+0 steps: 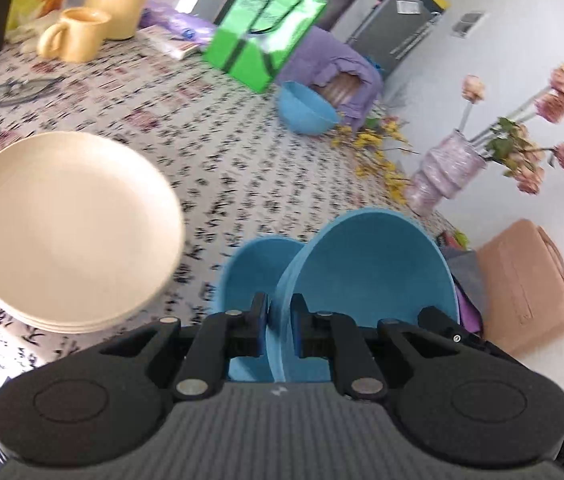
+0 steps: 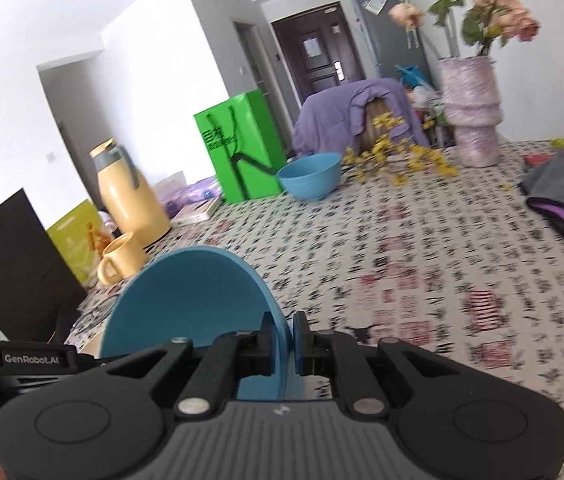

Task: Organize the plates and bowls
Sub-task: 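Carry the second blue bowl and lower it into the first blue bowl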

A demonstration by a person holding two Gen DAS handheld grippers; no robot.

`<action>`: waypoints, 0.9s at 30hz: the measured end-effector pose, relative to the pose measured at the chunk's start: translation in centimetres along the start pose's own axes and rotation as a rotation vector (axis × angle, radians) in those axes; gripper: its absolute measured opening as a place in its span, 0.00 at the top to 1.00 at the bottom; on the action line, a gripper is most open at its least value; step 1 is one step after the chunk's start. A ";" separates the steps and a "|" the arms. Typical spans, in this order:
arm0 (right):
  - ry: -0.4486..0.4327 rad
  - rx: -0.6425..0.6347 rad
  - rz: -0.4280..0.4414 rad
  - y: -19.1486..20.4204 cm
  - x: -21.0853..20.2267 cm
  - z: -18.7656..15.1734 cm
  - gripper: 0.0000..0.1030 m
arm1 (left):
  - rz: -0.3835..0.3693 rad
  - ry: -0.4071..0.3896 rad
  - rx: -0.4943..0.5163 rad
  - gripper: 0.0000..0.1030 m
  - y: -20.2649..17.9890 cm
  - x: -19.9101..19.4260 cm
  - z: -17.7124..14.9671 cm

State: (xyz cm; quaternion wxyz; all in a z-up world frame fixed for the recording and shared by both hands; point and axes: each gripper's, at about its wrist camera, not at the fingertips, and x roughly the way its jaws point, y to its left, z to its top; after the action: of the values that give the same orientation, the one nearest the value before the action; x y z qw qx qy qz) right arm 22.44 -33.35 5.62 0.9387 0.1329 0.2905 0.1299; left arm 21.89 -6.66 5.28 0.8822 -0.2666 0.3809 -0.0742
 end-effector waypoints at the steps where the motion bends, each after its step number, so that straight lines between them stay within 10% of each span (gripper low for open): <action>1: 0.007 -0.003 -0.001 0.3 0.5 0.0 0.91 | 0.004 0.006 -0.007 0.89 0.5 0.2 0.1; 15: 0.037 -0.072 -0.112 1.1 4.4 -1.5 0.88 | -0.012 0.046 0.057 0.87 2.3 3.6 0.6; 27: 0.058 -0.149 -0.169 1.8 5.1 -2.1 0.78 | 0.014 -0.081 0.231 0.77 0.8 1.7 -0.2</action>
State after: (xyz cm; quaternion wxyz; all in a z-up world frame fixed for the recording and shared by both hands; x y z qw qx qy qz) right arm 24.97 -29.68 1.88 0.9448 0.0338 0.3170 0.0755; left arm 22.88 -6.63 3.70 0.9223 -0.1633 0.3355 -0.1008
